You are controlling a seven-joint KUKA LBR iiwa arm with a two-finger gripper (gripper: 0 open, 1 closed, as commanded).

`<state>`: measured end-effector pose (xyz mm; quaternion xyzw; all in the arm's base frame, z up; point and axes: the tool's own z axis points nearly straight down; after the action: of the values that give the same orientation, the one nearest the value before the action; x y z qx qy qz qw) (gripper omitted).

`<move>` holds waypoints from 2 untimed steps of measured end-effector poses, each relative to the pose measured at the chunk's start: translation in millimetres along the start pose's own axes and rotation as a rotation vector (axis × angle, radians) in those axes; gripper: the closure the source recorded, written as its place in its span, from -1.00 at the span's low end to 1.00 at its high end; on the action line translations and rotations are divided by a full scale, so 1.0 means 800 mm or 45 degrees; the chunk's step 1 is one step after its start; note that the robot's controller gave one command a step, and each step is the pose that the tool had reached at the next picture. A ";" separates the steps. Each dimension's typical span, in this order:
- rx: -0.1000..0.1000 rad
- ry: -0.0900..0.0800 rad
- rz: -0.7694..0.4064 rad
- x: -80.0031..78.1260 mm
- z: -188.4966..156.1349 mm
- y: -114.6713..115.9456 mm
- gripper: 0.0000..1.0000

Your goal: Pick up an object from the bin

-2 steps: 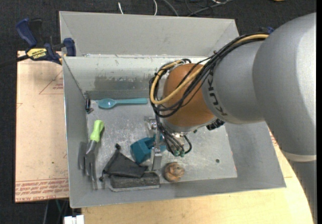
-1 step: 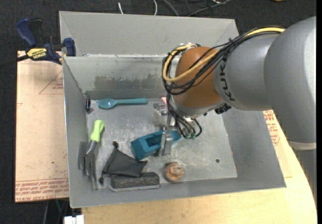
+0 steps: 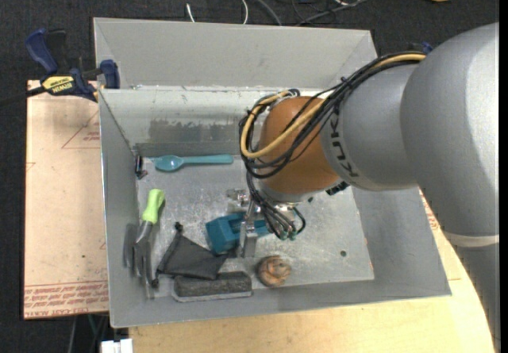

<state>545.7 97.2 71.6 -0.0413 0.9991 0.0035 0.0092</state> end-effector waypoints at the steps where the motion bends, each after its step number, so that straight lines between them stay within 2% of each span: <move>1: 0.000 0.000 0.001 0.000 0.000 0.000 1.00; 2: 0.001 0.015 -0.030 0.004 -0.068 0.008 1.00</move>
Offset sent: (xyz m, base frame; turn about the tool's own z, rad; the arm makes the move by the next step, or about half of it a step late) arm -0.0026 0.0156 0.1466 -0.0618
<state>541.0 102.8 125.9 -0.0532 0.9986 0.0028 0.0032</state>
